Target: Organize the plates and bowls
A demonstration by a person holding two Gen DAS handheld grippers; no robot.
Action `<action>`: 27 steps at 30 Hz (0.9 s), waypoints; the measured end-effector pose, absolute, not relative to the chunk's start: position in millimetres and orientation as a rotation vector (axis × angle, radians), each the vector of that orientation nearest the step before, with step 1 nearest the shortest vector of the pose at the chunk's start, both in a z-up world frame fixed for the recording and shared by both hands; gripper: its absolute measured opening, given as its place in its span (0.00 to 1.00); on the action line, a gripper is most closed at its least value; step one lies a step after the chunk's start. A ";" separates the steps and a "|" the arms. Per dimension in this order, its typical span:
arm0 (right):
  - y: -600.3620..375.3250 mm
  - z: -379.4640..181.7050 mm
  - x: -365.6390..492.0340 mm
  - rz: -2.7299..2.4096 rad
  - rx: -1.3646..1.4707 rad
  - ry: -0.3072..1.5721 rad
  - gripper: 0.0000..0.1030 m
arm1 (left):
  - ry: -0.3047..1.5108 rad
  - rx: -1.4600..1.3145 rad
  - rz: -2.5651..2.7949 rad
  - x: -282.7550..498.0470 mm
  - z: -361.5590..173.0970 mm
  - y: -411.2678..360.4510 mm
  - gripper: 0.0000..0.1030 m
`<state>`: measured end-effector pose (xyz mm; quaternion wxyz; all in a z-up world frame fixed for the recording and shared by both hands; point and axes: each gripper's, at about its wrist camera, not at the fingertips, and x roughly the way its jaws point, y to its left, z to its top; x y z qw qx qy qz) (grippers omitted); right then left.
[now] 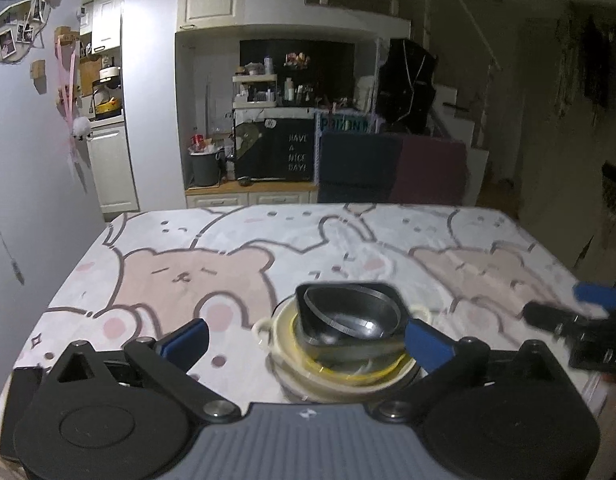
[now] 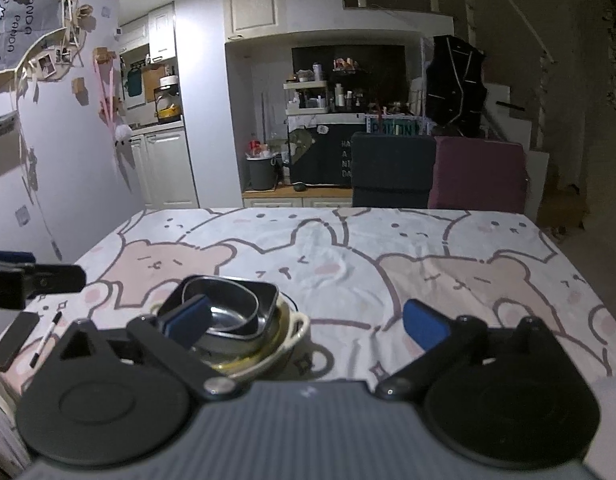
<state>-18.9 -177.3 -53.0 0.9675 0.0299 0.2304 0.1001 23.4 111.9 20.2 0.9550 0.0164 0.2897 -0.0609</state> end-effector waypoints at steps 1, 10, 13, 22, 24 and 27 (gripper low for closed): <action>-177.3 -55.2 -21.2 0.201 0.059 0.466 1.00 | 0.595 0.039 -0.121 21.3 17.5 112.3 1.00; -172.1 -69.5 -34.1 0.178 0.030 0.468 1.00 | 0.638 0.051 -0.130 5.0 1.3 114.4 1.00; -169.7 -74.0 -36.5 0.178 0.016 0.470 1.00 | 0.640 0.047 -0.128 0.8 -1.9 114.9 1.00; -163.8 -82.1 -46.9 0.194 -0.028 0.466 1.00 | 0.641 0.039 -0.100 -4.7 -8.8 118.9 1.00; -165.1 -82.5 -47.9 0.199 -0.033 0.467 1.00 | 0.640 0.042 -0.098 -5.9 -9.5 119.0 1.00; -165.5 -82.9 -49.4 0.200 -0.035 0.462 1.00 | 0.642 0.049 -0.096 -6.7 -11.9 119.4 1.00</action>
